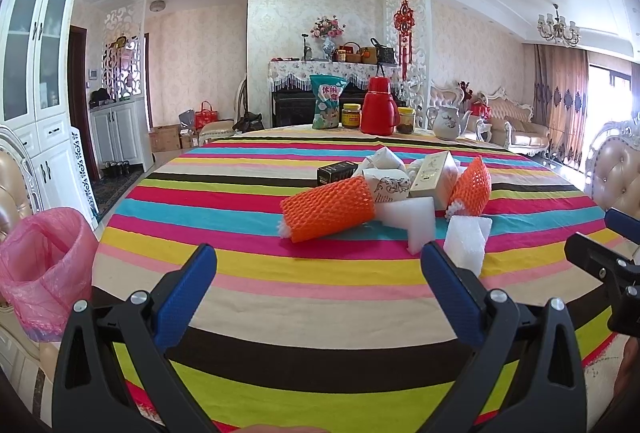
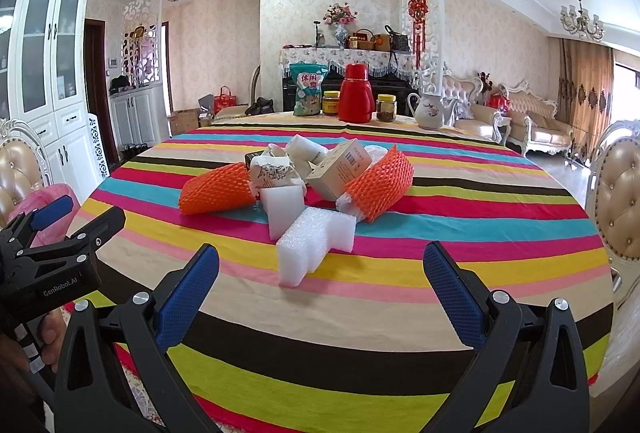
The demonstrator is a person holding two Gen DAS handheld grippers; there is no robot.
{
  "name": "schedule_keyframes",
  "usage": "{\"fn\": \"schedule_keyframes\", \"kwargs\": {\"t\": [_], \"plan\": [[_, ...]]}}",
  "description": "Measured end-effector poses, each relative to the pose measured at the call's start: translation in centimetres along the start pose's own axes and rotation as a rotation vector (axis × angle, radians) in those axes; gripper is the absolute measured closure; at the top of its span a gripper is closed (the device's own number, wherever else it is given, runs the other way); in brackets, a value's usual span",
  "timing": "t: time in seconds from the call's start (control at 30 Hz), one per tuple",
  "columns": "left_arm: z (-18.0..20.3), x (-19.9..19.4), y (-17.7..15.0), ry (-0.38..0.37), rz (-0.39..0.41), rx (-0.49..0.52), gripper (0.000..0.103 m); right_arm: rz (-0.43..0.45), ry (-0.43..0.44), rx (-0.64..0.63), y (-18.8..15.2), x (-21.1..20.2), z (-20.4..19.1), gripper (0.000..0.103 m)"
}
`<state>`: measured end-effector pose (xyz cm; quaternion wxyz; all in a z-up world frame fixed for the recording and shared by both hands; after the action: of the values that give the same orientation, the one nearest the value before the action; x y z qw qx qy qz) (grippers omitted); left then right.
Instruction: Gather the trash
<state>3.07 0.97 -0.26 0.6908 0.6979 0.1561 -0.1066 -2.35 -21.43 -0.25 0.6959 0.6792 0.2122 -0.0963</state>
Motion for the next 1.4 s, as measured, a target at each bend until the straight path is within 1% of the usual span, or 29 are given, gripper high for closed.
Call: {"fn": "schedule_keyframes", "kwargs": {"t": [1.2,1.4], "plan": [[0.31,-0.05,0.13,0.000,0.005,0.014,0.004,0.003,0.015,0.007,0.28,-0.33,-0.02,0.007],[-0.02,0.14,0.04,-0.003,-0.007,0.019,0.004,0.000,0.021,0.015,0.29,-0.32,-0.07,0.007]]}}
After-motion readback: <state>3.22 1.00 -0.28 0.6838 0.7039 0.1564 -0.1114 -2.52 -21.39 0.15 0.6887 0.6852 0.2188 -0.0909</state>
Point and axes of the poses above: each gripper's, at about its wrist camera, not at the fingertips, and x roughly the way its jaws point, z to its right, y to its top, the point moved 5 cm from there along x, roughly the way its jaws point, and after that the axes turned 3 degrees about y, right-handed, at the moved point
